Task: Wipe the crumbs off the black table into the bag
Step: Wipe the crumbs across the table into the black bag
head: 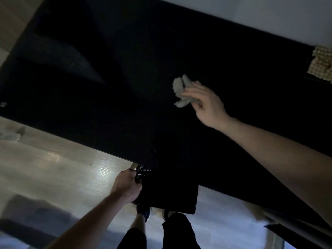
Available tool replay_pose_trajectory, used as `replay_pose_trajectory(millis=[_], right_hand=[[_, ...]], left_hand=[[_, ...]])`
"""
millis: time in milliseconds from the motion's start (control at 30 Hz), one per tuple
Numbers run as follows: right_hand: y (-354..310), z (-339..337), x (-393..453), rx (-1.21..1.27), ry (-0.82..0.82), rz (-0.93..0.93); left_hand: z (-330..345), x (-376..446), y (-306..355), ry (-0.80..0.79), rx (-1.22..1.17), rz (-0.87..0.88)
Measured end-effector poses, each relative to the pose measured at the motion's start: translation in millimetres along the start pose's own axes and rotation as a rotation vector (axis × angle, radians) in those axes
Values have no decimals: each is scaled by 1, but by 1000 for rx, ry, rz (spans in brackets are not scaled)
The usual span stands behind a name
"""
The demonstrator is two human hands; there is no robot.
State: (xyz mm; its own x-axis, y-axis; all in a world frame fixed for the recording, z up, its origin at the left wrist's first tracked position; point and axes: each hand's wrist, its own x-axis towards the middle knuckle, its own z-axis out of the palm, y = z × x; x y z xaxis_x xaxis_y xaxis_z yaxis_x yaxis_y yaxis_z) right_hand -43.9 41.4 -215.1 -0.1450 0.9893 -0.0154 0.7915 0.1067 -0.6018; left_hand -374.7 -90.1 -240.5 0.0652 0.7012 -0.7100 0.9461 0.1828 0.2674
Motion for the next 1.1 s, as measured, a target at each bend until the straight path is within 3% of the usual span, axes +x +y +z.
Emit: replay_pose_trajectory(millis=[100, 200, 367, 600, 800, 1100], right_hand=[[-35, 9, -31, 204, -65, 60], [-42, 6, -19, 316, 23, 83], [-8, -16, 78, 160, 272, 185], [22, -16, 153, -75, 123, 293], [-23, 14, 77, -114, 61, 29], [-91, 68, -97, 83, -121, -96]], left_hand=[[1, 2, 0, -8, -10, 5], [1, 4, 0, -14, -13, -1], [2, 8, -4, 12, 19, -18], [6, 12, -20, 38, 2, -57], [9, 6, -20, 20, -43, -86], [3, -2, -6, -24, -32, -11]])
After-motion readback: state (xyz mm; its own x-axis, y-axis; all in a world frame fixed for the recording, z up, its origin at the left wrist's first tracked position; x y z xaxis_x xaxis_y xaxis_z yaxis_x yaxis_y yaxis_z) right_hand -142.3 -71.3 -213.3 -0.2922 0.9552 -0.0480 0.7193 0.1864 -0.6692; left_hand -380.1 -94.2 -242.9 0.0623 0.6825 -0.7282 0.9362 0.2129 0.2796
